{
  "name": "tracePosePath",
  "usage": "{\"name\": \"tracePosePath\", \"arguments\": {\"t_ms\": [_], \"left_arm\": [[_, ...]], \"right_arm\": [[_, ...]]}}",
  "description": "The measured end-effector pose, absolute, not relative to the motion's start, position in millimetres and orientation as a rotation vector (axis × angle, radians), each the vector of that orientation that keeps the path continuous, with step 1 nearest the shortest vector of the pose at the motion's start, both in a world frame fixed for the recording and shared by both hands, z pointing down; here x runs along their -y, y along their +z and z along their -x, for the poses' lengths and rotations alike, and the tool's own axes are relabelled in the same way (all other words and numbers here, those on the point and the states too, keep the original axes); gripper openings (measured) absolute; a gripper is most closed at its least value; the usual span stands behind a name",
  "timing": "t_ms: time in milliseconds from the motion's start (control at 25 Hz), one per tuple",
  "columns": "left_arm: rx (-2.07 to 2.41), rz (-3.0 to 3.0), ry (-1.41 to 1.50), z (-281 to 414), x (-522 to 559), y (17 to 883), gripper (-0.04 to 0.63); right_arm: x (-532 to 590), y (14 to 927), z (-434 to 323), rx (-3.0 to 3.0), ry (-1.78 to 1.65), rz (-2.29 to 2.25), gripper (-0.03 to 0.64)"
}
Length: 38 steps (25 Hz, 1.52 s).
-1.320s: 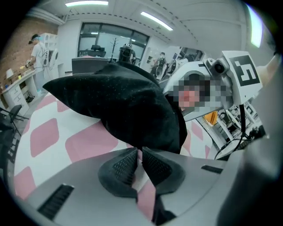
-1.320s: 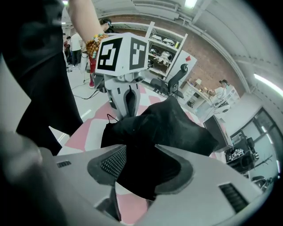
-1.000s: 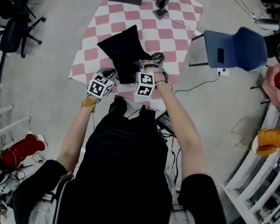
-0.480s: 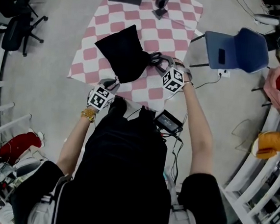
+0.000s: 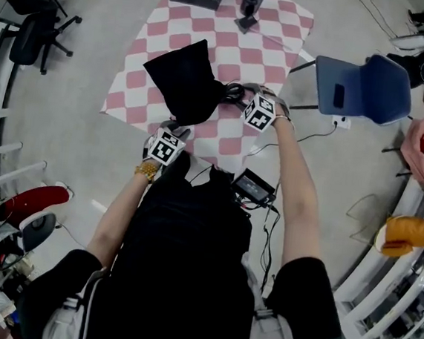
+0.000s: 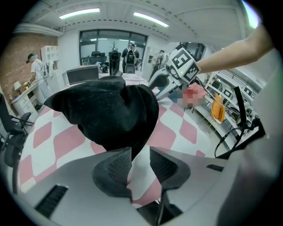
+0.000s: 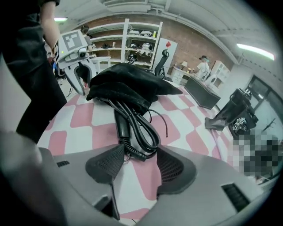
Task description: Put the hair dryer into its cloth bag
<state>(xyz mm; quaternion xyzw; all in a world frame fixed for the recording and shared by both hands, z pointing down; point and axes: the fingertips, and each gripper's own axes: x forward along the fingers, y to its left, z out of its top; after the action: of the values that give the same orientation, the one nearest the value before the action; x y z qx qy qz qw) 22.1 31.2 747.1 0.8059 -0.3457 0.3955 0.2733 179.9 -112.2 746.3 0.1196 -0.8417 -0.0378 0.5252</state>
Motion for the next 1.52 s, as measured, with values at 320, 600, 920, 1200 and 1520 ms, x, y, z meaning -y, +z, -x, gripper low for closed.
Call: {"name": "tracePosePath", "arguments": {"t_ms": [320, 600, 920, 1200, 1520], "left_arm": [[0.989, -2.181, 0.966, -41.3, -12.4, 741.0, 0.033], [1.004, -2.205, 0.984, -33.3, -19.6, 728.6, 0.017], [1.106, -2.14, 1.1, -12.3, -33.5, 746.2, 0.154], [1.142, -2.082, 1.089, -21.7, -13.2, 754.8, 0.151], [1.134, -2.085, 0.857, -27.6, 2.7, 721.5, 0.026]], "right_arm": [[42.2, 736.5, -130.4, 2.102, 0.024, -0.054, 0.15], [91.4, 674.1, -130.3, 2.231, -0.273, -0.221, 0.152], [134.3, 700.8, -128.5, 2.092, -0.483, -0.055, 0.152], [131.9, 716.4, -102.3, 2.078, -0.516, 0.063, 0.066], [126.0, 688.8, -96.5, 2.145, -0.021, 0.088, 0.029]]}}
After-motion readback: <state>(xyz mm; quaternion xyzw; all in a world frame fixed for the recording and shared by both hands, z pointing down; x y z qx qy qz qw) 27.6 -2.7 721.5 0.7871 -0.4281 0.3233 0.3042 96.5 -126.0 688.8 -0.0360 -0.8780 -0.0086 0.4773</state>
